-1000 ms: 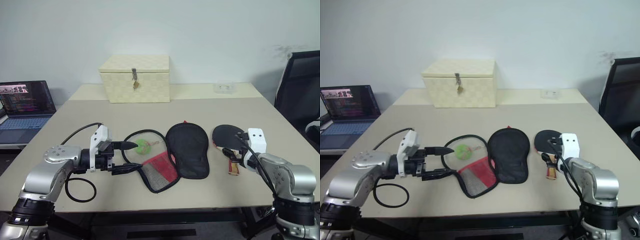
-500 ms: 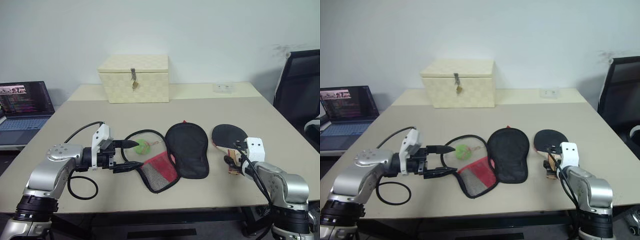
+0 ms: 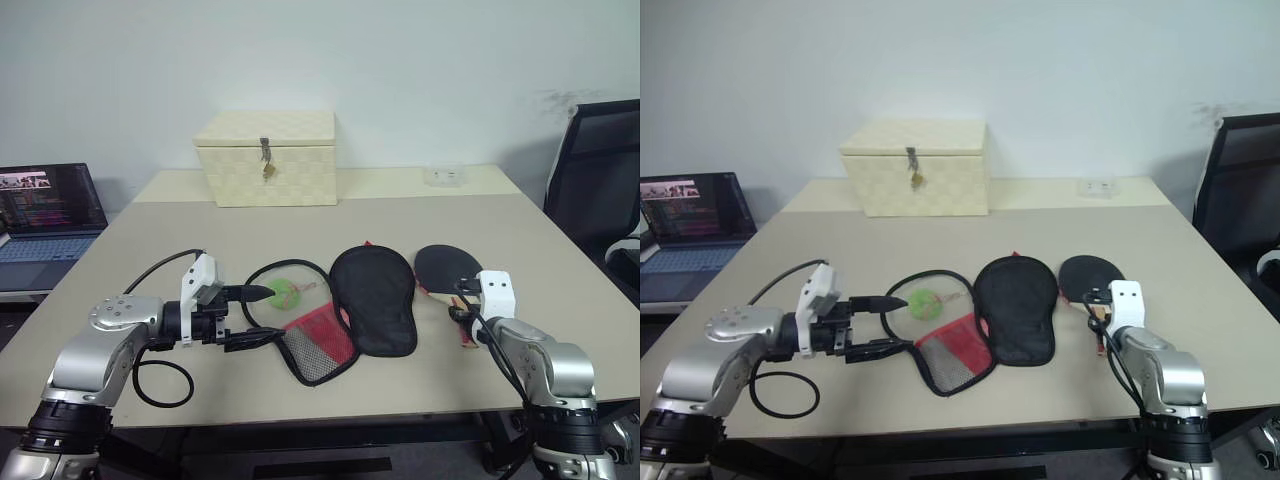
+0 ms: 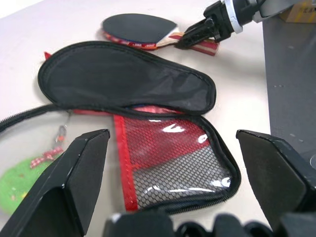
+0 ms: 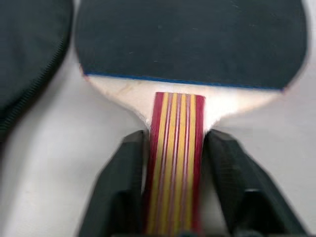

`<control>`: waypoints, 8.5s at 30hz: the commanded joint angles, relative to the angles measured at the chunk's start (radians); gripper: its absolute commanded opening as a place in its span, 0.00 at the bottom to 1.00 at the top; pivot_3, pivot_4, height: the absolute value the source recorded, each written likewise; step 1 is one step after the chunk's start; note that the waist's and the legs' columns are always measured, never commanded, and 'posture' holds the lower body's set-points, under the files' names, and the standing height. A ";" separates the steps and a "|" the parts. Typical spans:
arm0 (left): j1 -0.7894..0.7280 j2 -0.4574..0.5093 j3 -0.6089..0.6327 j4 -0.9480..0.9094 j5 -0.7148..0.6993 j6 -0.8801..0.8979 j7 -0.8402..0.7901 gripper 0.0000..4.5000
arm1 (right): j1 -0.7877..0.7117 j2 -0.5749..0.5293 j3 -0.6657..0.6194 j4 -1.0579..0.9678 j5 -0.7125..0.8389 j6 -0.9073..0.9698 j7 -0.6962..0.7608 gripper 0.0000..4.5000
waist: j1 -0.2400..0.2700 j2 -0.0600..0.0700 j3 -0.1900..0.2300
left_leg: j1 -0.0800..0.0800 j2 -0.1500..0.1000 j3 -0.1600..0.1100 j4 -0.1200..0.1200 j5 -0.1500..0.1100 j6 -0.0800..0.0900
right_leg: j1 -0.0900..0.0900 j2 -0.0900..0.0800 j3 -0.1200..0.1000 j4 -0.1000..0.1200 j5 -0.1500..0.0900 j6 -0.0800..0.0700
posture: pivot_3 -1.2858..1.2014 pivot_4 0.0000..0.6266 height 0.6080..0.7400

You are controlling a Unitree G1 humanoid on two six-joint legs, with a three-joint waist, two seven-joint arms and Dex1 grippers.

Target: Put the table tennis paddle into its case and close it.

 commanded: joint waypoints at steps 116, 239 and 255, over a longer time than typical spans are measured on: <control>-0.412 -0.322 -0.109 0.374 0.305 -0.144 0.317 0.00 | -0.040 -0.479 0.002 -0.415 0.625 0.037 0.618 1.00 | 0.031 -0.002 0.000 | -0.018 -0.002 -0.002 0.019 0.000 0.000 | -0.009 0.000 -0.003 0.002 0.007 0.006 | 0.52 0.24 1.00; 0.084 -0.038 0.040 -0.178 -0.090 0.180 0.145 0.00 | -0.063 -0.174 0.251 -0.383 0.317 0.234 0.552 0.88 | -0.019 -0.004 -0.001 | -0.012 0.001 0.001 0.015 -0.003 0.003 | -0.009 0.002 0.002 0.002 0.007 0.000 | 0.52 0.24 1.00; -0.096 -0.133 0.023 0.154 0.161 0.036 0.453 0.53 | -0.158 -0.038 0.377 -0.156 0.240 -0.043 0.532 1.00 | -0.012 -0.004 -0.001 | -0.013 0.001 0.002 0.016 -0.003 0.003 | -0.010 0.002 0.002 0.002 0.007 0.000 | 0.52 0.24 1.00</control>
